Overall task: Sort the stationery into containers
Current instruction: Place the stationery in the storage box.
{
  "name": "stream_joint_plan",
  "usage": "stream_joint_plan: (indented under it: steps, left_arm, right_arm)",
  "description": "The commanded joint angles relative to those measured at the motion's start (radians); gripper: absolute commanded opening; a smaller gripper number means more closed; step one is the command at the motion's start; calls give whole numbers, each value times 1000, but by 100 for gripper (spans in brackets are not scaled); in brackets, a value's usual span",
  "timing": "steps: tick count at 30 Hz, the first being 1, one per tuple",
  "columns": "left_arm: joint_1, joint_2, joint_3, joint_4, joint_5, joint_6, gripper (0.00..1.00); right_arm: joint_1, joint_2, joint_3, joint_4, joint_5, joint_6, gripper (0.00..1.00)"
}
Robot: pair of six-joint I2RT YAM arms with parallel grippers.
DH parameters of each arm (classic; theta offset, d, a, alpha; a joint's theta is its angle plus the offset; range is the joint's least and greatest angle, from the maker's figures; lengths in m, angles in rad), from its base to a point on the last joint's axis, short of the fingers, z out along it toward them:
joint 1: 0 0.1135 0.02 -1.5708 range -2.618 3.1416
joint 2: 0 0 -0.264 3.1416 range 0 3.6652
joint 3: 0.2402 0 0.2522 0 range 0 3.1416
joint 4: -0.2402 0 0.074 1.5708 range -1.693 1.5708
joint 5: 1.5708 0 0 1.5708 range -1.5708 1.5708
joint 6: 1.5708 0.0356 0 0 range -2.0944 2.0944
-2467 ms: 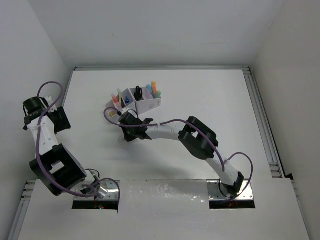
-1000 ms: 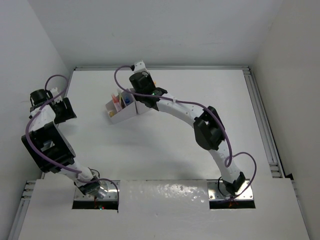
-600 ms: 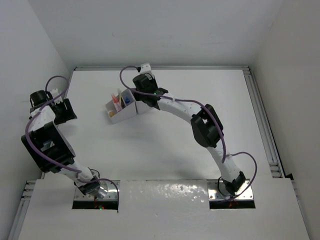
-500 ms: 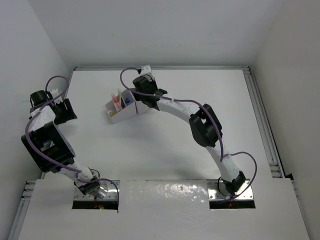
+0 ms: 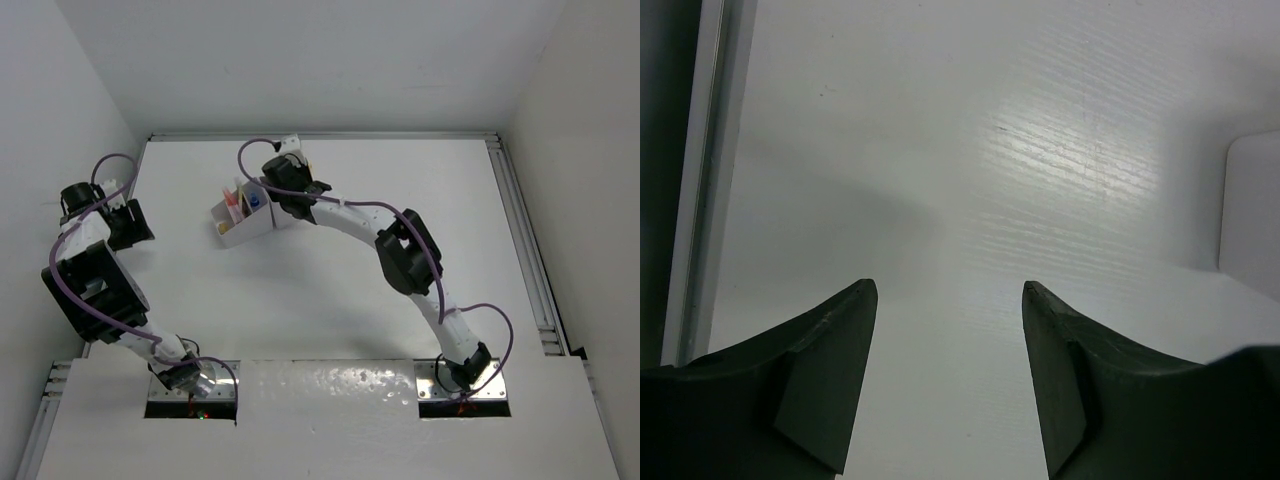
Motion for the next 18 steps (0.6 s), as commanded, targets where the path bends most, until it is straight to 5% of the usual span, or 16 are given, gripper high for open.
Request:
stream_joint_plan:
  steps: [1,8,9,18]
  left_arm:
    - [9,-1,-6,38,7,13,58]
    - [9,-1,-5,40,8,13,58]
    - [9,-1,-5,38,7,13,58]
    - [11,-1,1,37,11,10,58]
  right_arm:
    - [30,-32,-20,-11,-29,18,0]
    - [36,-43,-36,-2,-34,5,2]
    - [36,-47,-39,-2,-43,5,11]
    - [36,-129,-96,62,-71,-36,32]
